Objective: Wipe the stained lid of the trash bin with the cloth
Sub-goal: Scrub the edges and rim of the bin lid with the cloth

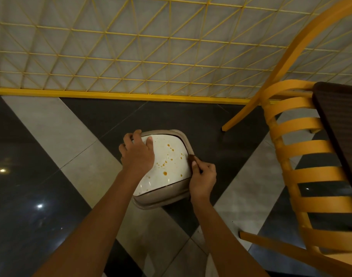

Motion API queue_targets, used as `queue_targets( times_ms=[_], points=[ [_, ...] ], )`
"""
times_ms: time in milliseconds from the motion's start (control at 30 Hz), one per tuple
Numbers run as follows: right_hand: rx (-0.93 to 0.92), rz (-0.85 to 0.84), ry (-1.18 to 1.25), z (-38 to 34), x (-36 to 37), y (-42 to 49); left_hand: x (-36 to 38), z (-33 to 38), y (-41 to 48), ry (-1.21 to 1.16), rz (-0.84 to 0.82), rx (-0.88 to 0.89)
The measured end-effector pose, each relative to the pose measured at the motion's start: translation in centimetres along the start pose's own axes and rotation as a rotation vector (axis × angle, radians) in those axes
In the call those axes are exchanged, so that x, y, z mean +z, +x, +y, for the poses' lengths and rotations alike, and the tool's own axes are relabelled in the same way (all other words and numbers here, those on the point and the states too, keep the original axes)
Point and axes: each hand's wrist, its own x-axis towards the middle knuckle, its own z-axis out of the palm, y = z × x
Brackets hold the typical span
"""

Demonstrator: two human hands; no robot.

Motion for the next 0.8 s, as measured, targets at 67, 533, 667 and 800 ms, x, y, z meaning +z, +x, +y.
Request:
queue_targets(
  times_ms=[67,533,667,800],
  points=[
    [-0.011,-0.017,-0.003,-0.3,-0.1,0.3,-0.1,-0.1,-0.1,-0.013,-0.004,-0.031],
    [0.327,0.205,0.353,0.2,0.4,-3.3,-1.8,-0.9,0.3,0.004,-0.083,-0.197],
    [0.171,0.049,0.178,-1.5,-0.1,0.6,-2.1,-1.9,-0.4,-0.05,-0.097,-0.362],
    [0.028,-0.149,-0.022,-3.0,-0.3,4.2,-1.8,-3.7,-1.5,-0.142,-0.199,-0.409]
  ],
)
